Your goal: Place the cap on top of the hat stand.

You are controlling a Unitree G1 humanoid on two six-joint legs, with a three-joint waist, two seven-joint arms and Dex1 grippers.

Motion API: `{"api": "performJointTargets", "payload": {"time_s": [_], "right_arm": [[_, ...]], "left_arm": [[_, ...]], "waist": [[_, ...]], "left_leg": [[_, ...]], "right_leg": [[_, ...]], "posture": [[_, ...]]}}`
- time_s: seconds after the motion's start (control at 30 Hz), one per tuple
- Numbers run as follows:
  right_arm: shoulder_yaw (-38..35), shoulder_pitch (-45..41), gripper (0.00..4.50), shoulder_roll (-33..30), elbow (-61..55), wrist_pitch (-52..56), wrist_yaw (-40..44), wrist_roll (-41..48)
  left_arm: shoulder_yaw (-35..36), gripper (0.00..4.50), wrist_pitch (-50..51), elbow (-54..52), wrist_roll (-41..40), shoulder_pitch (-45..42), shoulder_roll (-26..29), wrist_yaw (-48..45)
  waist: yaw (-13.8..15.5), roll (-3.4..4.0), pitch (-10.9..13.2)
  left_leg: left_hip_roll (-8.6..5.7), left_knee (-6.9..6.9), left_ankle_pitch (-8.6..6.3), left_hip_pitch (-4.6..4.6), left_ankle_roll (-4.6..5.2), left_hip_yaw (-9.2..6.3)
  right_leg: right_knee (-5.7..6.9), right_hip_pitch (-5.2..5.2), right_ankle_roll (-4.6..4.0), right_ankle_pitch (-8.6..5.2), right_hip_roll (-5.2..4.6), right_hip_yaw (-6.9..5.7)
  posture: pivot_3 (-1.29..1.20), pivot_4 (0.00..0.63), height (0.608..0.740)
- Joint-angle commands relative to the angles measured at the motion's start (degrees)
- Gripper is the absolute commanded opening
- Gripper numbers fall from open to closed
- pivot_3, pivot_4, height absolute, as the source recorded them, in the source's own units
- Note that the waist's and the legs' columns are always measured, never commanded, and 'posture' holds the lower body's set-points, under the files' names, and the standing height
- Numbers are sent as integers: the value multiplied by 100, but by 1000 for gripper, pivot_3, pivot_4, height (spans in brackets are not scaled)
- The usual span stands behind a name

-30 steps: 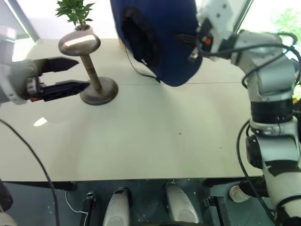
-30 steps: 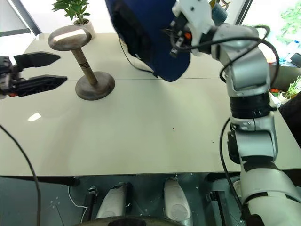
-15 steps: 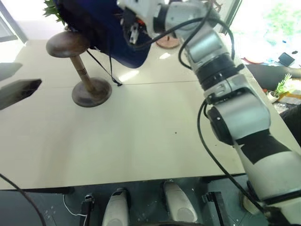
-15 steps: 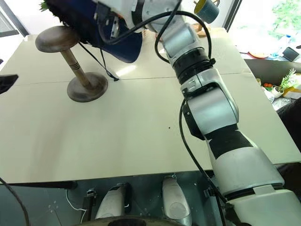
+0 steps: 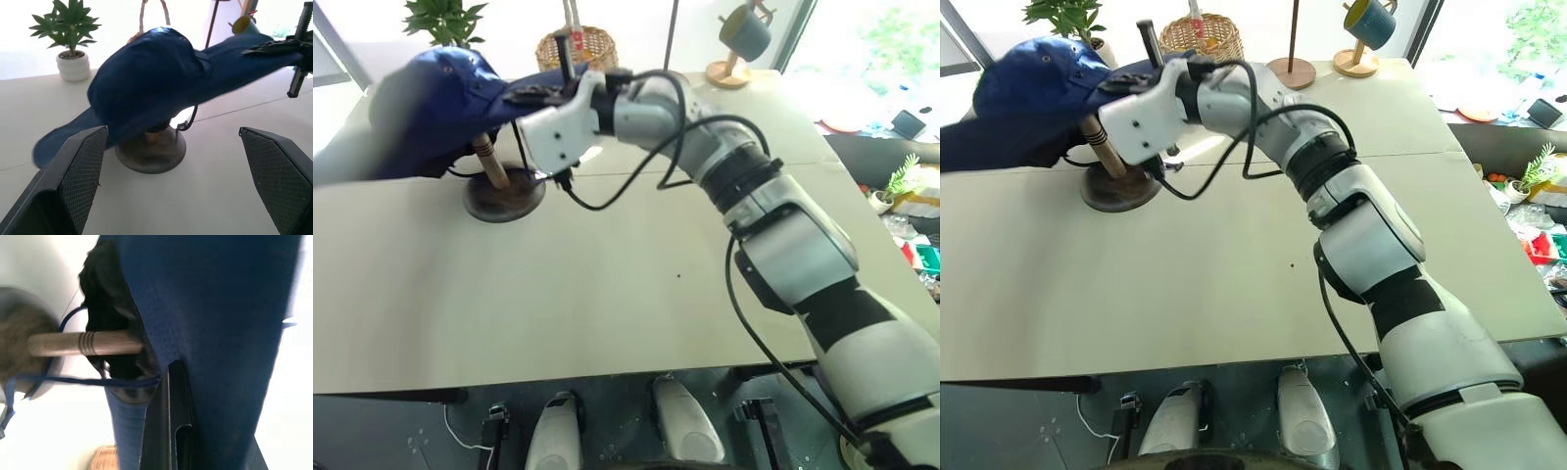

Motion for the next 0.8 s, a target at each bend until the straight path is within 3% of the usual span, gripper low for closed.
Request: {"api": "performJointTargets", "payload": {"time_s": [0.03, 0.37, 0.47, 0.7, 0.8], "right_arm": [[105, 336, 57, -102, -658, -305, -400, -330], [173, 1425, 57, -88, -1131, 66, -418, -569], [51, 1393, 906, -11, -1102, 165, -241, -321], [-18, 1442, 4414, -196, -1567, 197, 62, -160], [-86, 1758, 4414, -554, -2133, 182, 554, 150]], "left_arm": [[358, 4500, -204, 134, 80, 108, 200, -166], [16, 4500, -426, 244, 89, 1, 275, -123], [-101, 4500, -473, 255, 79, -50, 296, -115], [-384, 4500, -542, 209, 64, -154, 244, -111], [-502, 4500, -574, 143, 76, -106, 201, -141]], "waist": [[-2, -6, -3], [-9, -7, -4], [-6, -8, -5], [5, -8, -5], [24, -9, -5]], "left_leg": [[0, 0, 0, 0, 0, 0], [1, -7, 0, 7, 0, -1], [1, -7, 0, 13, 0, -1], [1, -6, 0, 17, 0, -2], [1, -6, 0, 17, 0, -2]], "right_leg": [[0, 0, 0, 0, 1, 0], [5, 1, 14, 8, 2, 0], [6, 7, 14, 8, 2, 0], [6, 12, 13, 9, 1, 0], [6, 12, 13, 9, 1, 0]], "posture": [[0, 150, 740], [0, 150, 740], [0, 150, 740], [0, 150, 740], [0, 150, 740]]}}
